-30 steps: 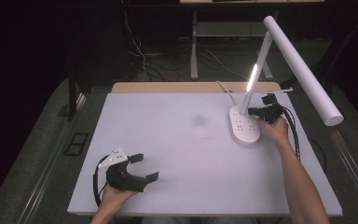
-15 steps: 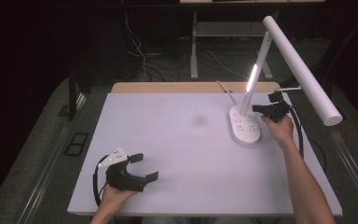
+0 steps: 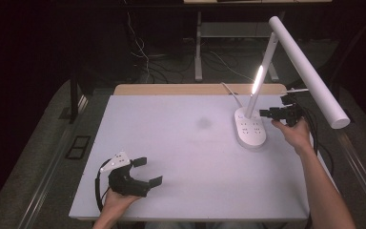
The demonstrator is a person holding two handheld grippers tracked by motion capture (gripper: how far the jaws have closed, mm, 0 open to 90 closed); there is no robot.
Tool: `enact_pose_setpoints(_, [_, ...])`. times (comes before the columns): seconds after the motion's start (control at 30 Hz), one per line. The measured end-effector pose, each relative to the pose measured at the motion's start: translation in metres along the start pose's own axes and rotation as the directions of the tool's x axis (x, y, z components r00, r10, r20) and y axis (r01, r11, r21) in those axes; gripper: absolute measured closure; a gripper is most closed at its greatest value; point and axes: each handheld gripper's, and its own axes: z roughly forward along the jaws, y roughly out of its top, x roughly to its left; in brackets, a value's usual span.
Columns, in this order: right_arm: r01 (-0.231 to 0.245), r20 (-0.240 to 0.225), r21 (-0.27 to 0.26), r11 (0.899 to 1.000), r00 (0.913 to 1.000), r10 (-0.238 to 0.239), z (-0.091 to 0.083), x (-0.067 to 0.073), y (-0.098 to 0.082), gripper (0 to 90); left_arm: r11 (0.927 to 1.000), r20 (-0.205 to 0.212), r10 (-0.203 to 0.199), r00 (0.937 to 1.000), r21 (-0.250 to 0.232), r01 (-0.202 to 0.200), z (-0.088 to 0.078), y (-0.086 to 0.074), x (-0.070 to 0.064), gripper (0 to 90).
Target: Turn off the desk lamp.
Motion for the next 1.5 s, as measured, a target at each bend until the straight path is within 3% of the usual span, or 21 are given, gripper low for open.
enact_pose_setpoints(0.13, [-0.005,-0.002,-0.002,1.000,1.0000,0.005,-0.007,0.001,-0.001,35.5,1.0000,0.003,-0.002,1.0000,-0.004,0.002,0.000,0.000,0.000,0.0])
enact_pose_setpoints(0.37, [-0.004,-0.035,0.016,1.000,0.9994,0.005,-0.019,0.010,-0.009,0.5,1.0000,0.006,-0.003,1.0000,-0.008,0.003,0.001,0.000,-0.001,0.0])
enact_pose_setpoints(0.47, [-0.003,-0.025,0.016,1.000,0.9997,0.003,-0.024,0.016,-0.014,0.6,0.9999,0.009,-0.002,1.0000,-0.011,0.002,0.000,0.001,-0.002,0.0])
enact_pose_setpoints(0.77, [-0.006,-0.104,-0.049,0.999,0.9946,0.001,-0.045,0.034,-0.035,0.6,0.9998,0.008,-0.002,1.0000,-0.019,0.002,-0.001,0.001,-0.002,0.0])
enact_pose_setpoints(1.07, [0.037,-0.153,-0.098,0.995,0.9868,-0.052,-0.058,0.054,-0.059,0.6,0.9999,0.012,-0.001,0.9999,-0.016,0.001,0.000,0.001,-0.002,0.0])
enact_pose_setpoints(1.23, [0.038,-0.201,-0.129,0.991,0.9774,-0.064,-0.066,0.065,-0.072,0.5,0.9998,0.011,-0.004,0.9999,-0.018,0.004,0.000,0.001,-0.002,0.0])
enact_pose_setpoints(1.5, [0.079,-0.211,-0.144,0.986,0.9715,-0.108,-0.076,0.083,-0.099,0.6,0.9999,0.012,0.001,0.9999,-0.013,0.000,0.000,0.001,-0.002,0.0])
